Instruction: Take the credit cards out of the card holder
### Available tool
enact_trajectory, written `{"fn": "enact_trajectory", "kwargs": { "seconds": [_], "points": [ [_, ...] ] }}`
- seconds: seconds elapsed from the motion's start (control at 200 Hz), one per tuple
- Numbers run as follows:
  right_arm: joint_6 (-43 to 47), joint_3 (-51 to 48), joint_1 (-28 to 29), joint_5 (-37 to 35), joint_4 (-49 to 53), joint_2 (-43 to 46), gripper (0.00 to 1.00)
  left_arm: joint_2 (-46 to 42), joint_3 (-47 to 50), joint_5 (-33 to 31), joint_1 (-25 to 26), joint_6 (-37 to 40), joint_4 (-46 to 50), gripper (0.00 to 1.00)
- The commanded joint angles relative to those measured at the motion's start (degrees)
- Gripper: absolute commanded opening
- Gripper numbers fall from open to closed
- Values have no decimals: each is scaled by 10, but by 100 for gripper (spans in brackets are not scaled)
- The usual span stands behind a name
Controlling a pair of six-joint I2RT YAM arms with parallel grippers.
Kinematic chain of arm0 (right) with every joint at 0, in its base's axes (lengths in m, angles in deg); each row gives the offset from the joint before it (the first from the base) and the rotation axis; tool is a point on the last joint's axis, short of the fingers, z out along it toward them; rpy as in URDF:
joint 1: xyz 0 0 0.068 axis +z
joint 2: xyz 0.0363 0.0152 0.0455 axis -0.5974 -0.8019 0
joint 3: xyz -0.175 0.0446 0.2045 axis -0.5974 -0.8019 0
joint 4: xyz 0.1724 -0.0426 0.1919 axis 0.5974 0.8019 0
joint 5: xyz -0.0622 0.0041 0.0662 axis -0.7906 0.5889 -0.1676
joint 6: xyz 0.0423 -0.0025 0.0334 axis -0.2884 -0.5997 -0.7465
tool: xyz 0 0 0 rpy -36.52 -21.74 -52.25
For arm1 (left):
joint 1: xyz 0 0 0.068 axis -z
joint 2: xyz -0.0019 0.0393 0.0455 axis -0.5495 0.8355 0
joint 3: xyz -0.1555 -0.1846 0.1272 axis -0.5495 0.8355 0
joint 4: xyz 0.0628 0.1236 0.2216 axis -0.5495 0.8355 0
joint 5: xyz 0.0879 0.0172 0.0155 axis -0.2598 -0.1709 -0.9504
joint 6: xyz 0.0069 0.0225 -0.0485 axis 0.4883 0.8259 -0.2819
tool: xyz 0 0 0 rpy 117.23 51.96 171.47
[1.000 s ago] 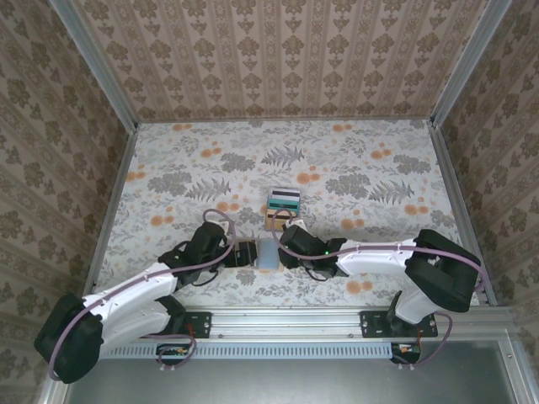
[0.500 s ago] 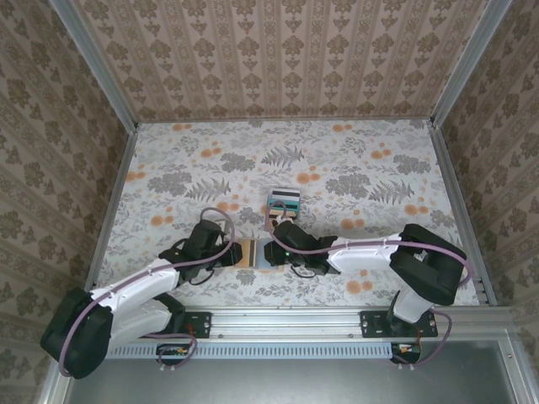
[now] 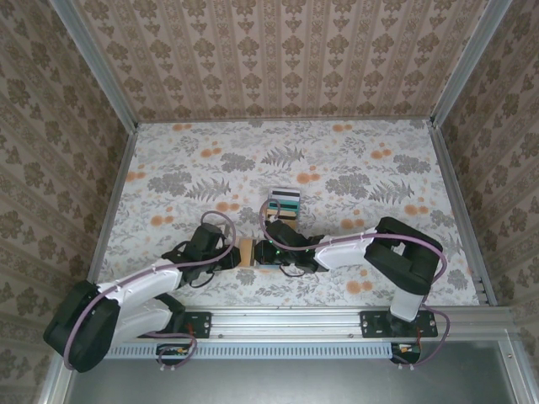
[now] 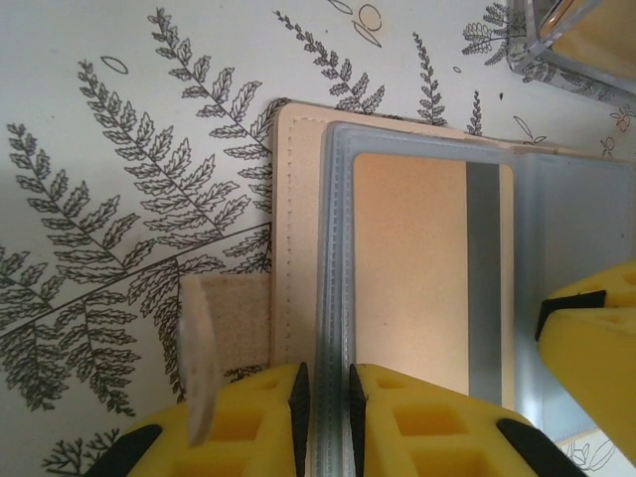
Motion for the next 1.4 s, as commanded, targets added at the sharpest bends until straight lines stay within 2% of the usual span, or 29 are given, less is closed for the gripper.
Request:
{"fn": "enact_trajectory", "kwargs": {
  "seconds": [0.0,0.315,0.645,1.39],
  "points": [
    [-23,11,-3,3,-7,-8,17,9,10,6,0,-8,4,20],
    [-40,0,-8,2,2,-12,17,2,15,4,7,-22,6,20],
    [-54,-7,-12,4,10,-9,17,-19,23,-26,44,-55,14,19],
    [-61,-15,-17,48,-30,-20,18,-20,20,-36,58,-60,16,16]
  ]
}}
